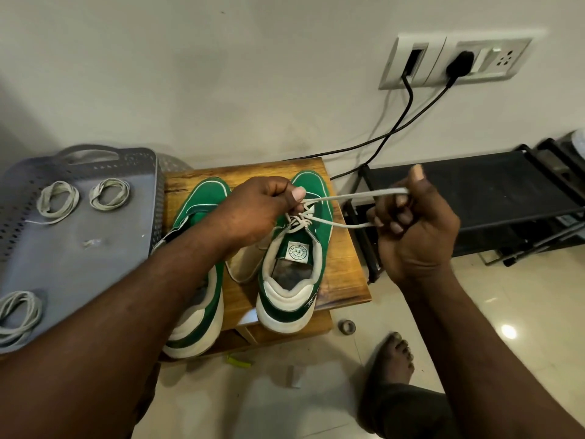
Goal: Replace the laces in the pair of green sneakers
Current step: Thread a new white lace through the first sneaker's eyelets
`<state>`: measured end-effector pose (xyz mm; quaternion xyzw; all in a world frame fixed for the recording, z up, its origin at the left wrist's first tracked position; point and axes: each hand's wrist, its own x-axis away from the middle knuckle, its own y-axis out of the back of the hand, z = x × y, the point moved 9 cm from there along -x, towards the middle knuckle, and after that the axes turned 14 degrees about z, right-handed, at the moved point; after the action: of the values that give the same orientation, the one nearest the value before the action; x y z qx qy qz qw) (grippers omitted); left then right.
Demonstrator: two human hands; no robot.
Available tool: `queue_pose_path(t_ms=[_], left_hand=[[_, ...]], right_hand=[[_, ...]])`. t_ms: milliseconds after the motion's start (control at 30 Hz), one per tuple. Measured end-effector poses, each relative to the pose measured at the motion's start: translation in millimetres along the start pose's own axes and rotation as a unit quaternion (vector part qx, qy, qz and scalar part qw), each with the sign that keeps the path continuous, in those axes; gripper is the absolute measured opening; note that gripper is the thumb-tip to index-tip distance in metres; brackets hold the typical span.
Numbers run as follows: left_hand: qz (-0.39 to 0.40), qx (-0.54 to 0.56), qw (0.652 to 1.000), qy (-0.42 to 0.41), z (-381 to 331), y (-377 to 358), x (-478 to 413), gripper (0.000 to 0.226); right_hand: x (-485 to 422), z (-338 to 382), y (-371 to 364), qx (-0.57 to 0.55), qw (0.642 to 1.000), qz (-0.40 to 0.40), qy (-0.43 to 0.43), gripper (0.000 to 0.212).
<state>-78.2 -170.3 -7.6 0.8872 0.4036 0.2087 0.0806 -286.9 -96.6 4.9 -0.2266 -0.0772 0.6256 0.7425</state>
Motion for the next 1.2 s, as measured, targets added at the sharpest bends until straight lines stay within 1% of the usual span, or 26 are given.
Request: queue_pose_path(t_ms=[33, 67, 100, 133, 167, 200, 233, 300, 333, 367, 400, 433, 467, 533, 567, 600, 667, 733, 800, 867, 967, 1100, 1200], left_hand=[[-0.001, -0.001, 1.0, -0.002, 0, 0, 0, 0.029], [0.002, -0.004, 1.0, -0.003, -1, -1, 1, 0.028], [0.01, -0.009, 1.0, -0.003, -2, -2, 2, 0.027], [0.02, -0.015, 1.0, -0.001, -2, -5, 2, 0.026], [0.029, -0.022, 0.999, 0.001, -3, -7, 2, 0.024], [0.033, -0.028, 0.999, 0.003, -4, -8, 3, 0.021], [0.034, -0.033, 0.999, 0.003, -5, -8, 3, 0.019], [0.035, -0.052, 0.998, 0.0, -7, -9, 4, 0.015], [0.039, -0.063, 0.997, -0.001, -8, -11, 4, 0.013], [0.043, -0.07, 0.997, 0.001, -8, -13, 4, 0.012], [0.044, -0.075, 0.996, 0.001, -8, -14, 4, 0.011], [0.04, -0.082, 0.996, 0.0, -9, -14, 4, 0.011], [0.031, -0.088, 0.996, -0.001, -9, -13, 4, 0.011], [0.012, -0.084, 0.996, 0.0, -8, -8, 5, 0.015], [0.007, -0.071, 0.997, 0.002, -7, -6, 5, 0.018], [0.003, -0.054, 0.999, 0.006, -6, -3, 5, 0.021], [-0.007, -0.016, 1.0, 0.016, -2, 2, 5, 0.023], [-0.014, 0.031, 0.999, 0.021, 2, 4, 2, 0.023], [-0.011, 0.086, 0.996, 0.021, 5, 2, 1, 0.021], [-0.008, 0.116, 0.993, 0.015, 5, 0, 1, 0.019], [-0.022, 0.118, 0.993, 0.007, 4, 2, 2, 0.018], [-0.03, 0.124, 0.992, -0.001, 2, 3, 2, 0.016], [-0.03, 0.141, 0.989, -0.012, -1, 1, 1, 0.009]], right_hand=[[-1, 1, 4, 0.008, 1.0, -0.008, -0.005, 0.036], [-1, 2, 10, 0.069, 0.997, -0.019, -0.017, 0.036], [-1, -1, 14, 0.178, 0.983, -0.02, -0.04, 0.034], [-1, -7, 18, 0.3, 0.951, -0.013, -0.073, 0.029], [-2, -18, 21, 0.397, 0.911, -0.003, -0.113, 0.019], [0, -28, 20, 0.457, 0.878, 0.013, -0.138, 0.009], [2, -33, 12, 0.483, 0.865, 0.036, -0.133, 0.013], [3, -39, -12, 0.451, 0.883, 0.1, -0.086, 0.031], [3, -41, -25, 0.452, 0.88, 0.132, -0.065, 0.037], [5, -45, -35, 0.468, 0.867, 0.16, -0.055, 0.04], [5, -50, -40, 0.487, 0.854, 0.172, -0.061, 0.04], [5, -55, -41, 0.483, 0.854, 0.173, -0.084, 0.037], [5, -59, -38, 0.456, 0.867, 0.169, -0.11, 0.032], [4, -62, -33, 0.37, 0.903, 0.164, -0.141, 0.027], [3, -60, -32, 0.323, 0.92, 0.169, -0.143, 0.029], [2, -57, -32, 0.273, 0.936, 0.174, -0.138, 0.031], [1, -48, -32, 0.164, 0.964, 0.173, -0.117, 0.026], [-1, -38, -32, 0.053, 0.981, 0.165, -0.086, 0.026], [-2, -33, -32, -0.001, 0.985, 0.159, -0.074, 0.033], [-1, -33, -33, 0.004, 0.985, 0.157, -0.073, 0.034], [-1, -36, -33, 0.032, 0.984, 0.156, -0.075, 0.031], [-3, -38, -28, 0.042, 0.986, 0.144, -0.074, 0.028], [-4, -36, -25, 0.048, 0.988, 0.134, -0.064, 0.029]])
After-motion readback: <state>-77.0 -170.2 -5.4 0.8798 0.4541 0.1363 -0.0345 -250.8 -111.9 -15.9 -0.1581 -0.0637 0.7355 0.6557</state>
